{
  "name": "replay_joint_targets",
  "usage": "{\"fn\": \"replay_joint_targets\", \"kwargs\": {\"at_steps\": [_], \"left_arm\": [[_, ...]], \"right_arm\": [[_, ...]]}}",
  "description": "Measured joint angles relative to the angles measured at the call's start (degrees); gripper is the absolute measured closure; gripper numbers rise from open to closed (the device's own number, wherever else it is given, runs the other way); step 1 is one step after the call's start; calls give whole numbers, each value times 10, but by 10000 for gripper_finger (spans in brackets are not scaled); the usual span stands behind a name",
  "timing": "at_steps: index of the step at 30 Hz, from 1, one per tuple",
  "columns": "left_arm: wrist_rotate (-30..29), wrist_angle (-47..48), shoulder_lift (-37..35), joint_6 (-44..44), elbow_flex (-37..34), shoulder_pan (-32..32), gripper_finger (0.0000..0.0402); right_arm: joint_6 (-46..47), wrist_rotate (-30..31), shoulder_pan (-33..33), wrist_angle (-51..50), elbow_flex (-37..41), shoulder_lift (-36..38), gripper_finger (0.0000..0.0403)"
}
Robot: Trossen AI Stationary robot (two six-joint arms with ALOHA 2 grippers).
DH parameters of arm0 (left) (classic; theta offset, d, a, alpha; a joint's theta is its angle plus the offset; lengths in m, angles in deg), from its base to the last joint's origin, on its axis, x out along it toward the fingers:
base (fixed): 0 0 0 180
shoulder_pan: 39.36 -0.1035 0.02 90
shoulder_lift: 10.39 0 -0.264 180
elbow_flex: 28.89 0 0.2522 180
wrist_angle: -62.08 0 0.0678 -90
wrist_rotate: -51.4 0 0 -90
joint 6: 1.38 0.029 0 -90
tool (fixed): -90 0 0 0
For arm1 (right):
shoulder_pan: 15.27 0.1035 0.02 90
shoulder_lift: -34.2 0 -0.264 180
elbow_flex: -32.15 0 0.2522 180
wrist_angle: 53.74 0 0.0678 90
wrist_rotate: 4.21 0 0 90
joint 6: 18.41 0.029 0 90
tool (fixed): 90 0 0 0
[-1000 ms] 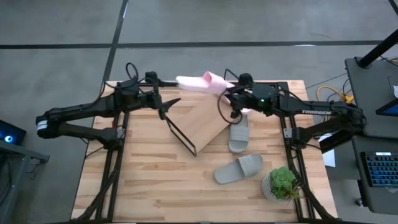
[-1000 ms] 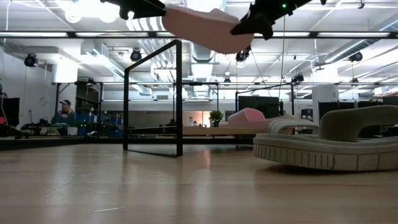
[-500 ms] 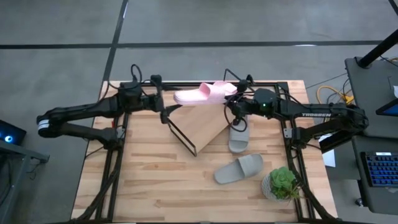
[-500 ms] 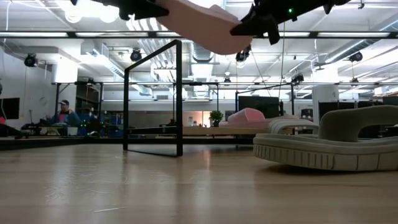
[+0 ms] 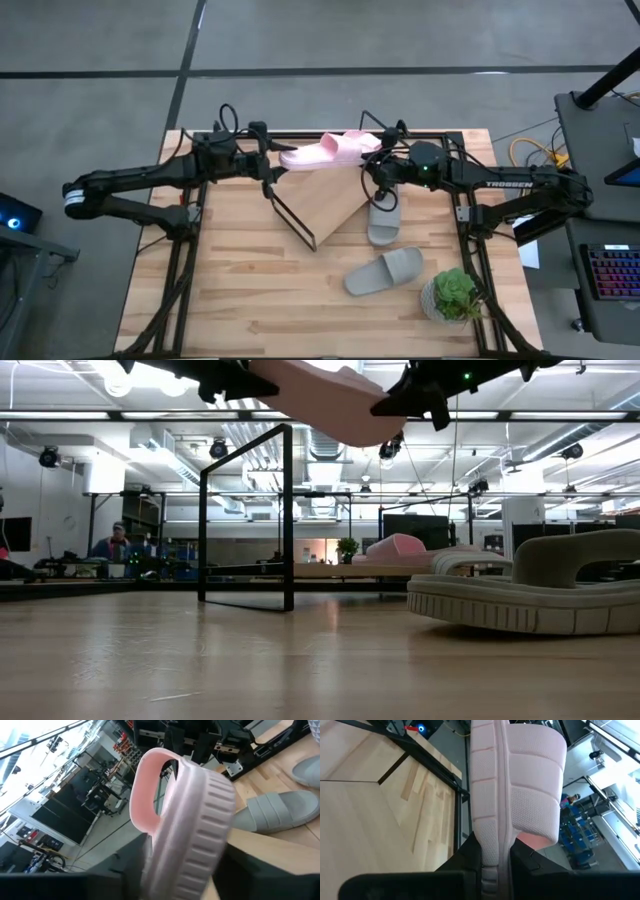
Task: Pick and place slides into the shelf
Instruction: Put the pink slide on the shelf
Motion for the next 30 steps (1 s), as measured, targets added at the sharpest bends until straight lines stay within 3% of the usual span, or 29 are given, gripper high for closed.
{"fn": "replay_joint_targets", "kwargs": {"at_steps": [6,9,12,18,22,30], "left_arm": [[1,-10,1,31,-1,1,361],[-20,-16,2,30,0,1,361],[-61,-27,2,27,-1,2,361],[-207,-40,12,26,0,-2,361],[-283,-54,34,35,-1,1,361],[-318,-59,110,60,17,1,361]], "right_arm": [[8,1,0,3,-1,2,362],[29,12,0,8,-1,1,355],[59,51,0,13,-5,2,314],[97,123,0,9,-28,5,242],[83,120,1,-5,-38,3,224],[-17,15,2,2,-38,-6,228]]}}
